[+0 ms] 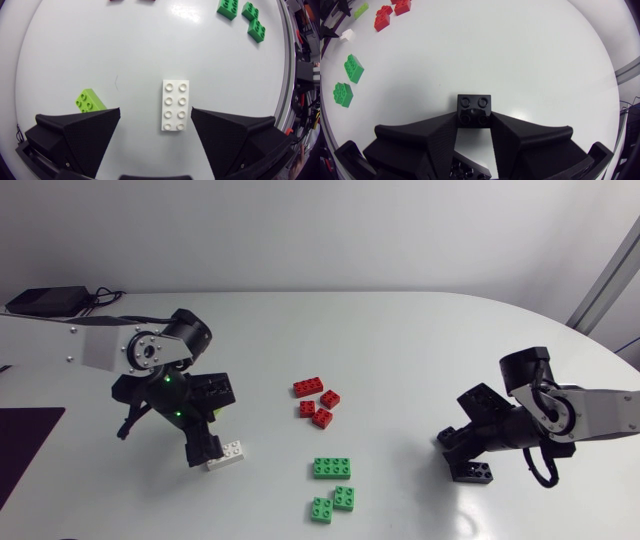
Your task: Separate the duplo bricks
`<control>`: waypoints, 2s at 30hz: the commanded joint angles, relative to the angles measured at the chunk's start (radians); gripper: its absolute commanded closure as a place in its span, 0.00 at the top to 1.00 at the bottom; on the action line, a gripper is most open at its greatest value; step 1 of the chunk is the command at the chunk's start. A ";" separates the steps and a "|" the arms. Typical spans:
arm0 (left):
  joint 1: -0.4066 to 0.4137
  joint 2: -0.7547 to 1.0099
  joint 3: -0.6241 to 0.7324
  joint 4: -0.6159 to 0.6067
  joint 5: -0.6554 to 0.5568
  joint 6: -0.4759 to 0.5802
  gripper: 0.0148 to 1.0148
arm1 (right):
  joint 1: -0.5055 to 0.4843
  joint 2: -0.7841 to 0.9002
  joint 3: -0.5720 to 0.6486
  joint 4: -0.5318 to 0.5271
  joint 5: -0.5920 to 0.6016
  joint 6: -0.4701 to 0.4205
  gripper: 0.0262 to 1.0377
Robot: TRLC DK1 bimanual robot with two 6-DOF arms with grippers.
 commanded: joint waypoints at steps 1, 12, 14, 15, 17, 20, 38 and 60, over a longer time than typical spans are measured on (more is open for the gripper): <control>-0.007 -0.020 -0.033 0.007 -0.005 0.030 0.97 | -0.006 -0.008 -0.031 -0.012 -0.004 -0.027 0.31; -0.047 0.011 -0.079 0.049 -0.014 0.023 0.97 | -0.008 -0.038 -0.045 -0.050 -0.001 -0.050 0.93; -0.054 0.034 -0.084 0.063 -0.016 0.020 0.97 | -0.008 -0.050 -0.054 -0.052 -0.001 -0.051 0.96; -0.062 0.043 -0.087 0.069 -0.016 0.020 0.97 | -0.008 -0.059 -0.058 -0.052 -0.001 -0.053 0.96; -0.070 0.060 -0.093 0.082 -0.017 0.017 0.97 | -0.009 -0.081 -0.065 -0.055 -0.001 -0.054 0.96; -0.073 0.088 -0.090 0.096 -0.021 0.016 0.92 | -0.025 -0.116 -0.065 -0.068 -0.004 -0.061 0.96; -0.254 0.082 -0.088 0.128 -0.013 -0.082 0.21 | -0.029 -0.243 -0.108 -0.111 -0.016 -0.085 0.96; -0.347 0.050 -0.110 0.153 0.022 -0.194 0.90 | 0.041 -0.375 -0.141 -0.177 -0.022 -0.039 0.96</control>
